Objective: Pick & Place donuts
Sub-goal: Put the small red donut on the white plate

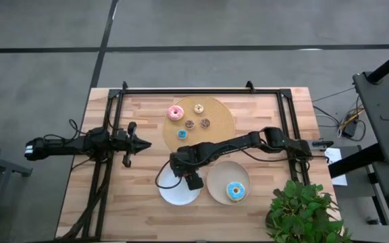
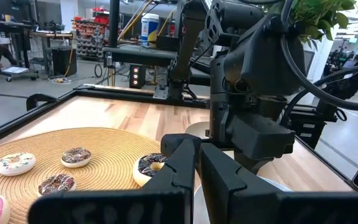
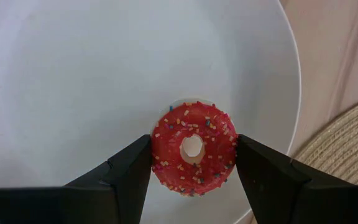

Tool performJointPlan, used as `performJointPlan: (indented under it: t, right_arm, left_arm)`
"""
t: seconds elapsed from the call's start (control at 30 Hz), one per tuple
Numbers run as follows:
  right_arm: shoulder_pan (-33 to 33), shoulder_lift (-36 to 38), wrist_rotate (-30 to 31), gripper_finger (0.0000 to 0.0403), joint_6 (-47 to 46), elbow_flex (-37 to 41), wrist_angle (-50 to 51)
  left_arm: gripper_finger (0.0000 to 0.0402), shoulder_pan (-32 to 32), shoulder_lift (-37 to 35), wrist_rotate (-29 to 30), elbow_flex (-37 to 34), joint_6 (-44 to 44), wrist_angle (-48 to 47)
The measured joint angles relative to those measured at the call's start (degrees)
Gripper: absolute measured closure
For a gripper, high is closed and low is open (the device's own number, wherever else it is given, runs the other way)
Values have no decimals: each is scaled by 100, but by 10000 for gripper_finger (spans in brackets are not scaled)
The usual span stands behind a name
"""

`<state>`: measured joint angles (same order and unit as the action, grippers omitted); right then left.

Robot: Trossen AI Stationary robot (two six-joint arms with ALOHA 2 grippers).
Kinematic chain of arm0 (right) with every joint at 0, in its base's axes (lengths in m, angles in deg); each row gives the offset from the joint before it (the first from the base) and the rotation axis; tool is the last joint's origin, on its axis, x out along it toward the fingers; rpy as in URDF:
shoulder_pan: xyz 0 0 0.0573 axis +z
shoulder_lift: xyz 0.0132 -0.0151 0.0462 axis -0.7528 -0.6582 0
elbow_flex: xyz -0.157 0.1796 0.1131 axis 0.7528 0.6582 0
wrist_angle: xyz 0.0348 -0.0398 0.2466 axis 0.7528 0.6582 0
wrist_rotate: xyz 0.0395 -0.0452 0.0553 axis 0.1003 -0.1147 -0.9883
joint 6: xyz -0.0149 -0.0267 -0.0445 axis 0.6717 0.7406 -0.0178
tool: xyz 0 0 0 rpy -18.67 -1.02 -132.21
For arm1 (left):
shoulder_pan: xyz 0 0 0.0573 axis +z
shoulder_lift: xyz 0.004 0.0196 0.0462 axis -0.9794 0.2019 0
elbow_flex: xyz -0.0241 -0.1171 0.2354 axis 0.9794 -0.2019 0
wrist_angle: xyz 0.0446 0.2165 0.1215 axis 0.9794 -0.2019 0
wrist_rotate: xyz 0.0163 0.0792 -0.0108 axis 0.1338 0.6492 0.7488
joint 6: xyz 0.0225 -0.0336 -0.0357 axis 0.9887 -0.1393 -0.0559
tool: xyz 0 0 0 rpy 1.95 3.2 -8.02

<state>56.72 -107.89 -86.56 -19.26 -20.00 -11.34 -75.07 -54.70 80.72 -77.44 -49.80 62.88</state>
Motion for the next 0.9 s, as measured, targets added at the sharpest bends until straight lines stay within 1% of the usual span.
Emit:
performJointPlan:
  t: [0.9]
  right_arm:
    - [-2,0,22,188,111,2,-1]
  left_arm:
    - [402,-1,0,0,0,0,1]
